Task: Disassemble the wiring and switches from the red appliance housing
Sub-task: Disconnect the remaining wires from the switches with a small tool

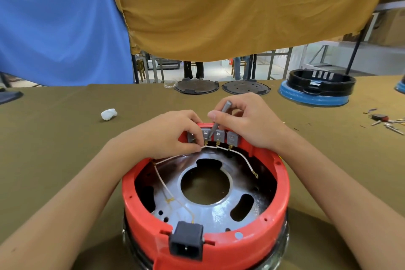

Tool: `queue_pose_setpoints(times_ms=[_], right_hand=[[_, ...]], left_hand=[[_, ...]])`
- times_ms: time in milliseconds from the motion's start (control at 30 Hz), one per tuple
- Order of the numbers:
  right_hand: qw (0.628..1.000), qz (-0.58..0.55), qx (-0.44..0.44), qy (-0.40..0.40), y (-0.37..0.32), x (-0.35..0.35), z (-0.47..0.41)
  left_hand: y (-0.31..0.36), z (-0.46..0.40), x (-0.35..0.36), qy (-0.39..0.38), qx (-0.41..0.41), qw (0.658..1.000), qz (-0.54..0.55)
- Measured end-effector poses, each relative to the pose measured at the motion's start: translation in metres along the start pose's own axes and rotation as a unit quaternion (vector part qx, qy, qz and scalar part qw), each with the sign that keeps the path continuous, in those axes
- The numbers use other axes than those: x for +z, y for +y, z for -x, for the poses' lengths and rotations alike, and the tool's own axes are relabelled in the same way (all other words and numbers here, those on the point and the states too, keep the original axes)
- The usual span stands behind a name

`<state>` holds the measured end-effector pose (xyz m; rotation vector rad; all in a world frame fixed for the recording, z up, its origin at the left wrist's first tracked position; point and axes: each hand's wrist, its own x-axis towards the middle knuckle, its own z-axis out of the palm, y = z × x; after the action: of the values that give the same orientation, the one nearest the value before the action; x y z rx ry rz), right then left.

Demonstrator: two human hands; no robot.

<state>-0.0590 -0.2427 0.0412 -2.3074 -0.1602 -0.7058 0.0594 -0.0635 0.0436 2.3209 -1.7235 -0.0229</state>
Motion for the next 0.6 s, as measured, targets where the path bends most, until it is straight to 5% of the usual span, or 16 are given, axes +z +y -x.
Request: queue_pose_setpoints(times_ms=[600], right_hand=[[0.997, -0.027, 0.069, -0.003, 0.0007, 0.0033, -0.0078]], left_hand=[[0.0018, 0.0012, 0.0007, -0.006, -0.004, 1.000, 0.014]])
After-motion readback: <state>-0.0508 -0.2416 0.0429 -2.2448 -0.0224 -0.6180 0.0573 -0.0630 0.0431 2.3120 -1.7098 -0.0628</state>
